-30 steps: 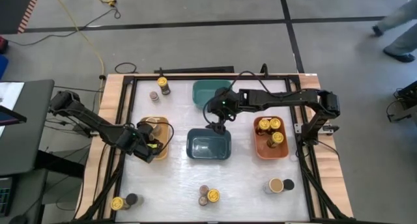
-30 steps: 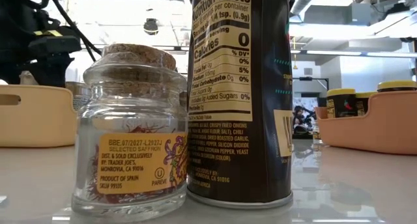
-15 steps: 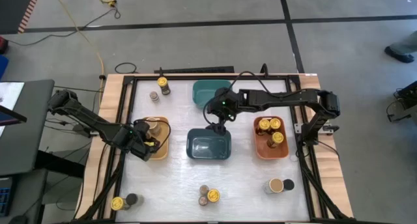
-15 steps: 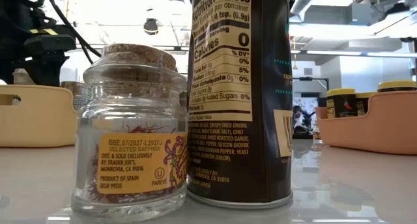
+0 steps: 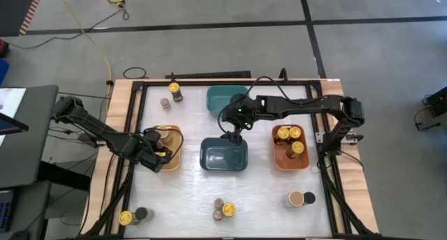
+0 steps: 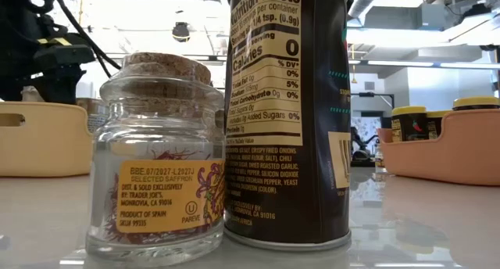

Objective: Sort spices by type
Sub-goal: Put the gold seasoning bottle into the yellow bin, then put the yellow seasoning bottle into the orange bin

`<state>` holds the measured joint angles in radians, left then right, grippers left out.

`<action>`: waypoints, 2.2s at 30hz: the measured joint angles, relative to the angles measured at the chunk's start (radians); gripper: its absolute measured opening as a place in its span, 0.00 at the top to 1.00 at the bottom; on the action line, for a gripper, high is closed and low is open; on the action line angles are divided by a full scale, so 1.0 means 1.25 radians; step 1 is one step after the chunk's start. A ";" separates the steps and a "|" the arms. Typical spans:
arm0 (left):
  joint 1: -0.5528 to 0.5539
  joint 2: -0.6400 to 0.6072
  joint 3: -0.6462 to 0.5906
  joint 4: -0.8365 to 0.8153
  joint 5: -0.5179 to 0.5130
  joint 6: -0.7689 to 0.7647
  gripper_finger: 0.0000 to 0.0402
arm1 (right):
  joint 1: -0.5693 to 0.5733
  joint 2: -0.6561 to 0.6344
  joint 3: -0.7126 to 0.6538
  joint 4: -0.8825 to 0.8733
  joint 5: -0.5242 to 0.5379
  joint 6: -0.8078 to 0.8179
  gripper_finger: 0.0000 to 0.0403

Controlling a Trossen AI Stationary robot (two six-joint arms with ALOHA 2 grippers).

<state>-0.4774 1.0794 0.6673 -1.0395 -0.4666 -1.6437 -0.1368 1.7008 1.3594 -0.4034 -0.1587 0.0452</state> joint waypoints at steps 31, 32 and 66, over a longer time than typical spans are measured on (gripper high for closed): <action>0.001 0.000 0.003 0.013 0.021 -0.005 0.10 | 0.000 0.000 0.000 0.000 0.000 0.000 0.01; 0.001 0.000 0.008 0.009 0.022 -0.005 0.11 | 0.000 0.000 0.000 0.000 0.000 0.000 0.01; 0.001 -0.001 0.277 -0.316 -0.007 0.233 0.11 | -0.002 0.000 0.000 0.001 0.000 0.029 0.01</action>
<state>-0.4763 1.0786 1.0130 -1.4340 -0.4747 -1.3521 -0.1390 1.7012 1.3594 -0.4025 -0.1589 0.0818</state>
